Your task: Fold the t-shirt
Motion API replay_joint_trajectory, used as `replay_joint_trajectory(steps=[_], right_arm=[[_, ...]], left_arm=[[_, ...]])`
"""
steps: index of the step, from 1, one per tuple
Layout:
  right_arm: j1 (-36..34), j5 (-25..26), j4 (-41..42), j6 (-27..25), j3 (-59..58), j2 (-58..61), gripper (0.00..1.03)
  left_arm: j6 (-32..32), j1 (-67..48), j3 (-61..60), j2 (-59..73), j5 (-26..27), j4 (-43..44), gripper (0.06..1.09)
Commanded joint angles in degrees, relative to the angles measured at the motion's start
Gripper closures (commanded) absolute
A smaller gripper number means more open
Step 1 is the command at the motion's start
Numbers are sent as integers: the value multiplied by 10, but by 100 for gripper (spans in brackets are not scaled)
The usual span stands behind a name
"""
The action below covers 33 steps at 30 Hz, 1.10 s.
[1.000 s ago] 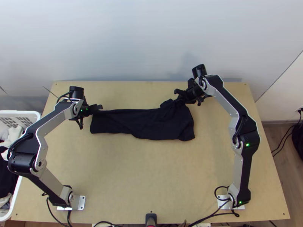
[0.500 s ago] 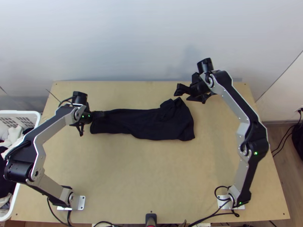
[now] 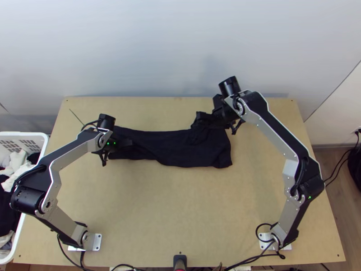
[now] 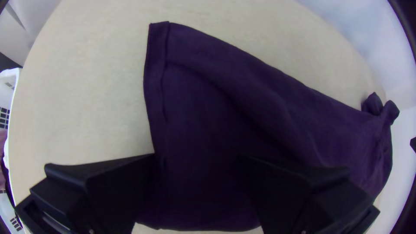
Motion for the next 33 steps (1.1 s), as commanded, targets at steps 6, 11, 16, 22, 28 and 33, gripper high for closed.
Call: replay_joint_trajectory(steps=[6,11,16,22,28,33], right_arm=[[32,0,4,-6,-10,19,4],[44,-1,6,-7,0,45,4],[65,-3,6,-4,29,85,4],[87,-3,6,-10,29,135,4],[93,0,15,-13,7,164,4],[94,15,38,-16,-34,174,4]], left_arm=[[25,-37,-6,35,-57,14,73],[47,-52,-3,17,-73,19,104],[35,-58,32,-23,-72,-8,104],[22,-61,96,-66,-69,-56,104],[9,-62,158,-96,-62,-99,104],[-4,-67,194,-105,-39,-125,104]])
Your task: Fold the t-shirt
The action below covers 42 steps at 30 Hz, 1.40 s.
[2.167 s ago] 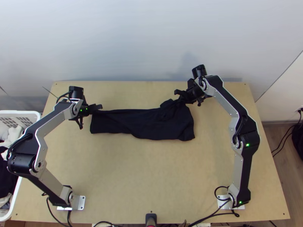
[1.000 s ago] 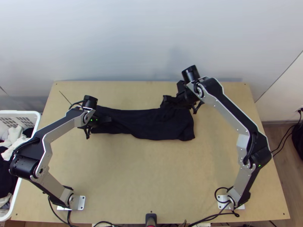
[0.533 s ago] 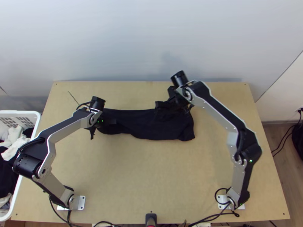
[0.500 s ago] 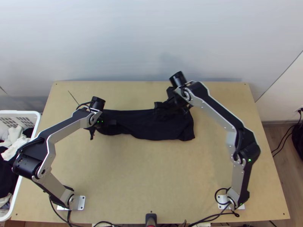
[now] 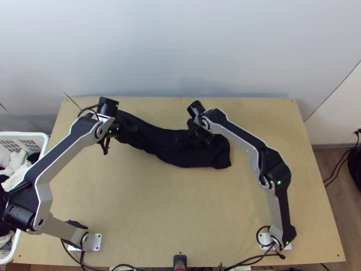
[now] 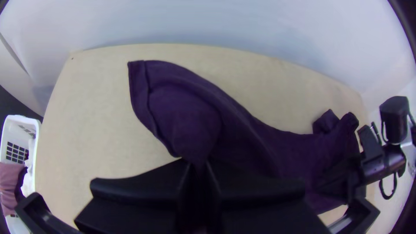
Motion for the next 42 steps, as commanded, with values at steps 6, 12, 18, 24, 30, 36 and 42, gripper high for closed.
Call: replay_joint_trajectory(steps=[6,12,18,24,30,36,42], right_arm=[[5,15,19,-1,-38,-13,4],[-54,11,3,3,-25,-102,4],[-127,-12,-49,3,23,-191,4],[-182,-12,-71,9,20,-258,4],[-205,-11,-71,17,-33,-313,4],[-221,-6,-71,16,-62,-334,4],[-229,-4,-71,17,-80,-349,4]], left_arm=[[-21,-26,74,-27,26,-38,104],[-24,-56,90,-10,27,-37,104],[-25,-107,141,26,39,-37,104],[-19,-170,220,88,40,-36,104],[-21,-230,297,173,40,-36,104],[-20,-284,351,248,37,-33,104],[-30,-302,376,312,28,-25,104]])
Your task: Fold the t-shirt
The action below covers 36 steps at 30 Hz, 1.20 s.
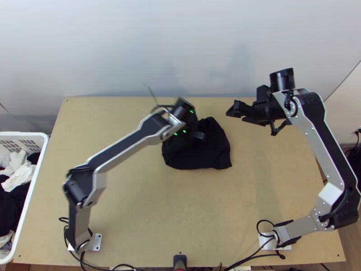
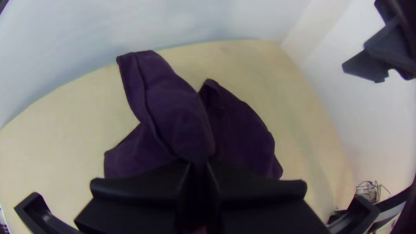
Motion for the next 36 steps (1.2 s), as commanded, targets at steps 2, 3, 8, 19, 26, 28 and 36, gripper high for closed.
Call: replay_joint_trajectory(steps=[2,3,8,19,26,28,36], right_arm=[[-13,2,1,1,-35,-31,4],[-13,2,1,0,-41,-33,4],[-13,2,1,0,-59,-43,4],[12,29,76,-7,-132,-62,4],[95,29,96,1,-106,-15,4],[121,29,106,0,-97,7,4],[226,39,171,-2,-93,128,4]], left_arm=[[-21,-35,46,79,-9,11,104],[-25,-38,49,82,-9,16,104],[-33,-43,89,103,-12,41,61],[-39,-50,171,-7,3,-121,10],[-25,-14,81,-149,-1,-248,10],[-23,9,8,-200,-7,-244,10],[-26,87,-193,-358,-39,-226,10]])
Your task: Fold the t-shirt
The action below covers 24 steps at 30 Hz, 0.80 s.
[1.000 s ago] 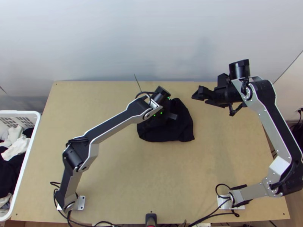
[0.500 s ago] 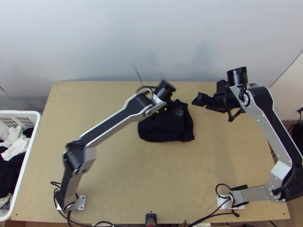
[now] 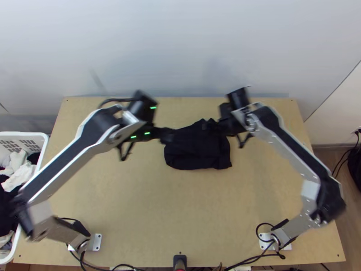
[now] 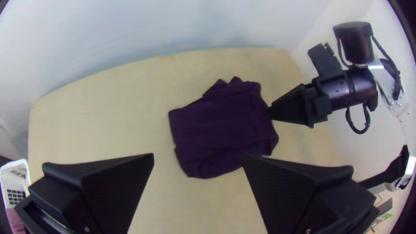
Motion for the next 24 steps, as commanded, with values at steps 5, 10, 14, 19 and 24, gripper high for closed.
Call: replay_joint_trajectory(steps=[5,10,14,19,24], right_arm=[[106,37,98,-10,0,163,4],[114,55,118,-29,-40,192,4],[108,55,121,-38,-93,185,4],[67,56,160,-40,-167,152,4],[-9,63,183,-37,-196,129,4]], left_arm=[[1,98,-219,-182,-19,-1,10],[4,132,-263,-209,-19,3,10],[-4,154,-289,-232,-18,10,10],[-3,171,-334,-260,-19,13,10],[1,194,-353,-272,-19,13,10]])
